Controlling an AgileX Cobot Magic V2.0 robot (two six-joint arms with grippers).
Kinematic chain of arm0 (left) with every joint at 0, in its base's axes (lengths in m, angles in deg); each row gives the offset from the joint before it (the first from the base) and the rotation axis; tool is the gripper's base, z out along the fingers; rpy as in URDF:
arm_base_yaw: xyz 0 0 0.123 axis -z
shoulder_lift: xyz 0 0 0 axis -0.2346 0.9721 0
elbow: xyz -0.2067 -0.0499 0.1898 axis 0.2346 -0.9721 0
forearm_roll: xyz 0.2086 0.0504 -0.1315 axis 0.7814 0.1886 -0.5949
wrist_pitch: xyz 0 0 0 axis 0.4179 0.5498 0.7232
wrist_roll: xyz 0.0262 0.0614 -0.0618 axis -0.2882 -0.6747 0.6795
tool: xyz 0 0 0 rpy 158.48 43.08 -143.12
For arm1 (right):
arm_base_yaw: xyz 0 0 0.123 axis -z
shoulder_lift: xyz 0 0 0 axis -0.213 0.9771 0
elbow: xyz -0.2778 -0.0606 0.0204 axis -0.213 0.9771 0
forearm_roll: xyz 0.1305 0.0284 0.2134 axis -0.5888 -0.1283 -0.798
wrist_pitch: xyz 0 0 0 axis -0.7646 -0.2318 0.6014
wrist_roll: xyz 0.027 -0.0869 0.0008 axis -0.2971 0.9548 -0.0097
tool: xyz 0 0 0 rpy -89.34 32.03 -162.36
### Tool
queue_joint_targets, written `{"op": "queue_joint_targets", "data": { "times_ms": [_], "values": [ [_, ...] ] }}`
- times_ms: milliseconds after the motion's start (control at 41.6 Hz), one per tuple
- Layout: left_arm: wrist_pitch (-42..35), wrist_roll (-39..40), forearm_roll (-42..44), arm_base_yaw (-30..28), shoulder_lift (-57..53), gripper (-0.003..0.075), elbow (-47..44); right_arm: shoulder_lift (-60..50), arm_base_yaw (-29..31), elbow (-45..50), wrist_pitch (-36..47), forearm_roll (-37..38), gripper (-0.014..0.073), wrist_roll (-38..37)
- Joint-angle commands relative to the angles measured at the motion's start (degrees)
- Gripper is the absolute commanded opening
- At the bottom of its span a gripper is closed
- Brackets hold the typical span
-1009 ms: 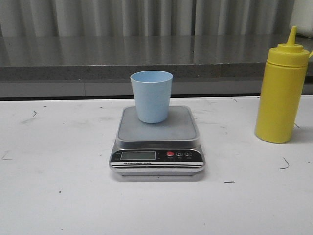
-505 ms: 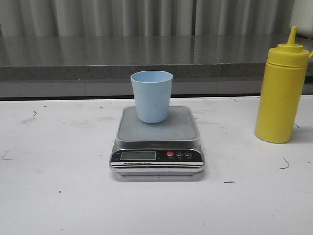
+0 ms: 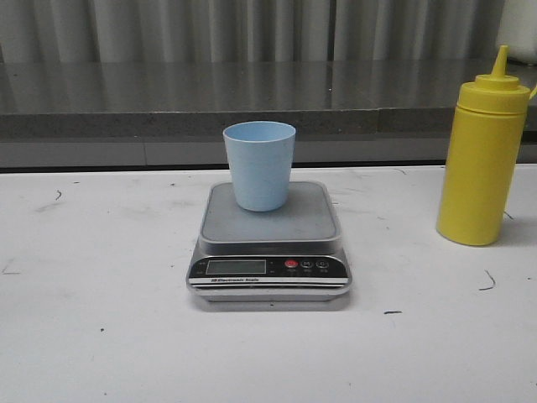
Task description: Pour seasoning into cup on scale with both arms
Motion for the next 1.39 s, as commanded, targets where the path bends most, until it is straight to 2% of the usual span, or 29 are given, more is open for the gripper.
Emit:
{"op": "queue_joint_targets", "data": {
  "times_ms": [0,985,1105,1201,1370],
  "values": [
    [-5.11,0.21,-0.59,1.3,-1.05,-0.002,-1.3,0.36,-0.16,-1.81,3.71,0.15,-0.0118,0.59],
    [-5.11,0.21,-0.59,1.57,-1.05,-0.002,-1.3,0.36,-0.16,-1.81,3.71,0.15,-0.0118,0.59],
    [-5.11,0.21,-0.59,1.57,-1.05,-0.002,-1.3,-1.11,0.41,0.64,4.97,1.65,-0.0118,0.59],
    [-5.11,0.21,-0.59,1.57,-0.95,-0.002,-1.3,-4.94,2.53,7.93,12.46,3.4,-0.0118,0.59],
    [-5.11,0.21,-0.59,1.57,-0.95,-0.002,-1.3,-15.12,4.68,25.45,33.29,3.4,-0.0118,0.59]
  ]
}}
